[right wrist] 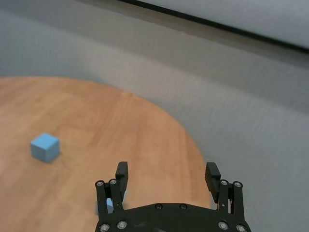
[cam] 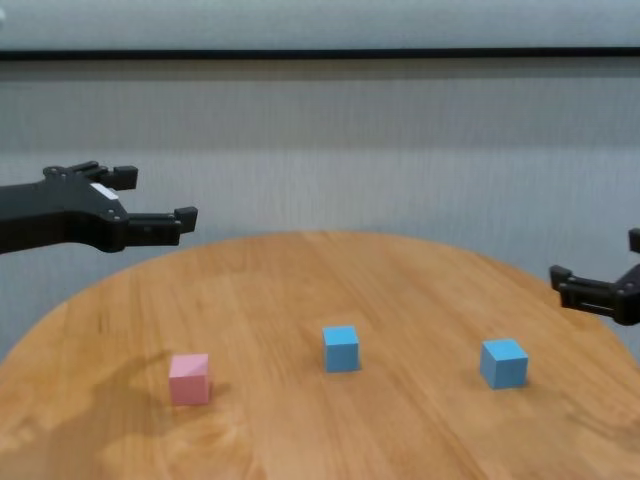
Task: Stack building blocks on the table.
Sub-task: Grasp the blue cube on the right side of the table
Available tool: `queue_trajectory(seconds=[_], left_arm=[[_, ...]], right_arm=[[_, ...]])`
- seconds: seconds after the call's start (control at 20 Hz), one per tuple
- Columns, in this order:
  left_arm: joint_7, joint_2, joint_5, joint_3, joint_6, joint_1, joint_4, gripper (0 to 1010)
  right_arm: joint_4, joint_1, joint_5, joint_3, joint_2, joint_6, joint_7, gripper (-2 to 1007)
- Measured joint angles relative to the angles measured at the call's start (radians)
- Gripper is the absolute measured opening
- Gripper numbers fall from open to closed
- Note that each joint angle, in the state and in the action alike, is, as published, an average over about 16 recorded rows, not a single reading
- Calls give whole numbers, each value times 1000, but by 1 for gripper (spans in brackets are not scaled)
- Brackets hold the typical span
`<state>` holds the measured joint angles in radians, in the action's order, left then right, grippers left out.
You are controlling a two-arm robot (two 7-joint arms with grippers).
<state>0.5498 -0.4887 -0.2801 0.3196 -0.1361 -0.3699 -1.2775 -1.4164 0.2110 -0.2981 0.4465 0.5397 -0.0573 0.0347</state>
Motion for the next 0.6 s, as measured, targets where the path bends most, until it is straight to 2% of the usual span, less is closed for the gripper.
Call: queue_trajectory(seconds=[0.25, 0.6], left_arm=[[0, 2, 1, 1, 1, -2, 2, 1003], [0, 3, 2, 2, 2, -4, 4, 1003]], right_arm=[[-4, 3, -39, -13, -44, 53, 17, 1005], [-16, -1, -78, -34, -92, 129, 17, 1005]])
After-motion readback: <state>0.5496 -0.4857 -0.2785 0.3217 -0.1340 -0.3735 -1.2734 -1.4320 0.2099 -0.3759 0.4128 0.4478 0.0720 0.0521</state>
